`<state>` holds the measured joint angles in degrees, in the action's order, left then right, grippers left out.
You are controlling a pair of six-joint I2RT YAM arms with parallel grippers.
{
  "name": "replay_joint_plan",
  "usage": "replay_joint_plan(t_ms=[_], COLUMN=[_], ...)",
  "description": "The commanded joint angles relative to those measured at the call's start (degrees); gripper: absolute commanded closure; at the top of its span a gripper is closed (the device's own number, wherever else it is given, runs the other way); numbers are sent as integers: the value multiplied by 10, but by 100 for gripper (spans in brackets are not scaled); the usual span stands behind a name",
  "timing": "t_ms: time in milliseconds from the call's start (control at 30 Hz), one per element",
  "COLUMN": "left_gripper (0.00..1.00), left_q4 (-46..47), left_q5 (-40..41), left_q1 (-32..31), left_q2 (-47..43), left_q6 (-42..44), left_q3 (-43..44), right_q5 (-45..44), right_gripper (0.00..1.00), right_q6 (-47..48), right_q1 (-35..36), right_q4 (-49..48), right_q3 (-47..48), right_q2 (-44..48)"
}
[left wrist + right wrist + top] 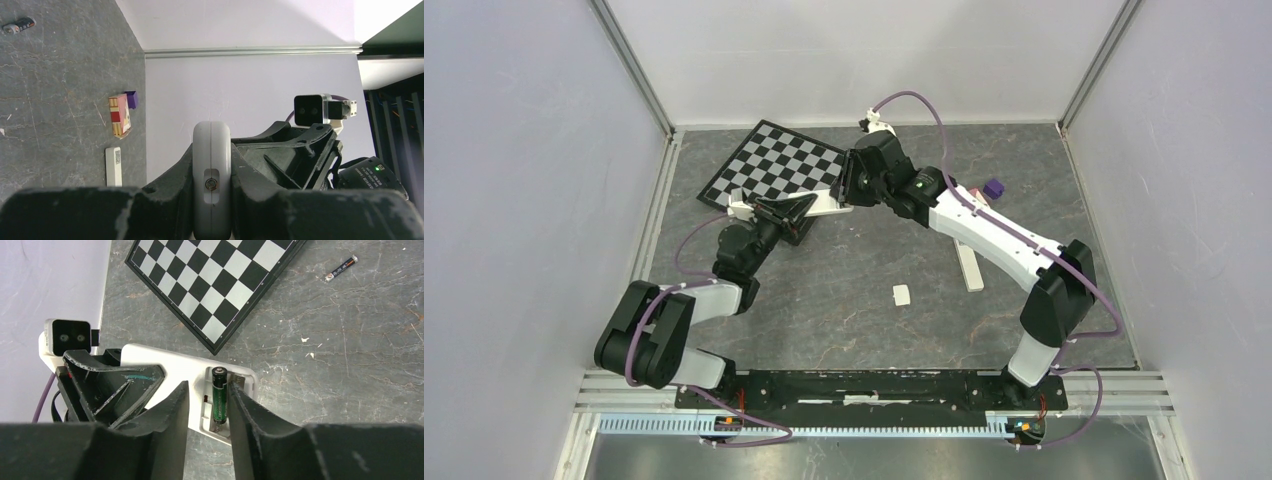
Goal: Load the batteries into the remote control
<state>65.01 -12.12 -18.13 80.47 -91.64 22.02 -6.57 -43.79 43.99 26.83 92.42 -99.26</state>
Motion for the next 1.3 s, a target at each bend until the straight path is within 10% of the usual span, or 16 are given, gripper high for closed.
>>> replay_joint_plan(t_ms=[0, 567, 767, 1267], left_gripper=[98, 98, 98, 98], left_q4=[69, 154, 171, 241], left_q5=[6, 12, 14, 12], left_q1=[-2, -2, -1, -1], left_q2=[5, 39, 42, 55], left_q6=[-27, -33, -30, -2], left_q3=[15, 7, 11, 50], right_q5=[-6, 39, 61, 120], right_gripper=[59, 34, 3, 2], right_q6=[2, -10, -58, -399], right_q1=[0, -24, -54, -79], right_q4=[2, 46, 14, -206], right_q3=[2, 74, 34, -200], right_q2=[24, 68, 123, 204])
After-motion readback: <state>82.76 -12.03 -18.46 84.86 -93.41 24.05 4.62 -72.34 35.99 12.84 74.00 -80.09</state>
